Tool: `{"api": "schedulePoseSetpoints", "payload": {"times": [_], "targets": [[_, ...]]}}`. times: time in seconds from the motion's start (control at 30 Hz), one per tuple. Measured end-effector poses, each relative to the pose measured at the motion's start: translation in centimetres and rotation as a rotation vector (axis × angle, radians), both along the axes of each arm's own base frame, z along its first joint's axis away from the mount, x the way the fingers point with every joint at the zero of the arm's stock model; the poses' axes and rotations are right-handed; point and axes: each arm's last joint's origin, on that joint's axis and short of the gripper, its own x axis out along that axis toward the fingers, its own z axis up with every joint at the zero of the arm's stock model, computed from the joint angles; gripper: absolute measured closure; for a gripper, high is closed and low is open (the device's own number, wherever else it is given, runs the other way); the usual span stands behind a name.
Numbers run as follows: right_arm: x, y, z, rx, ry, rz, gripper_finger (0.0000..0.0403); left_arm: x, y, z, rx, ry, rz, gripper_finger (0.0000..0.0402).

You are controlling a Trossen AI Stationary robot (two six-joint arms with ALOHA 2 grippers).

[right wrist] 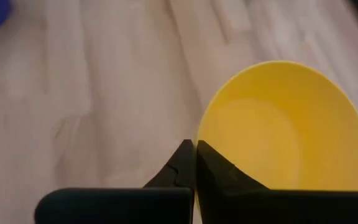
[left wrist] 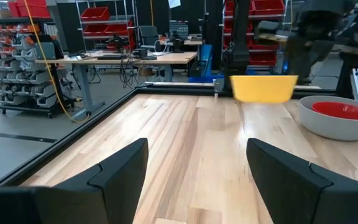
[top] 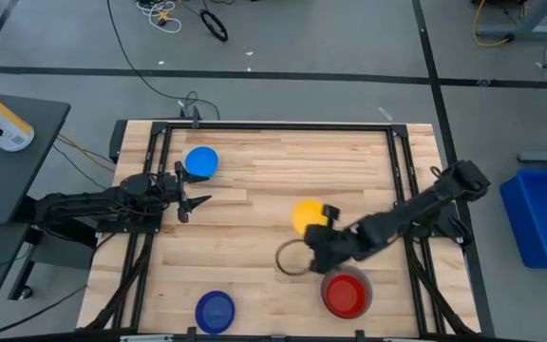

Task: Nest bowls inside each other
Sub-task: Stack the yellow bowl on the red bowl

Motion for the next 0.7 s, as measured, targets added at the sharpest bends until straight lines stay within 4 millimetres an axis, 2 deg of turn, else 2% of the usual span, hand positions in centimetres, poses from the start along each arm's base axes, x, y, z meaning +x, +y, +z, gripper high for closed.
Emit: {"api": "schedulePoseSetpoints", "payload": {"times": [0.13,0.4,0.7], "targets": [[-2.5,2.5,1.0,0.049,0.051,-0.063,0.0402,0.0,0.0,0.0,0.000,0.000,0.000,0.0123],[-5.7,6.9,2.8,0.193,0.018,-0.106,0.0403,0.0,0.0,0.0,-0.006,-0.001,-0.001,0.0123],[-6.1,10.3,1.9,0.302,0.130,-0.150,0.0403,0.1,0.0,-0.1,-0.017,0.008,-0.009,0.0123]]}}
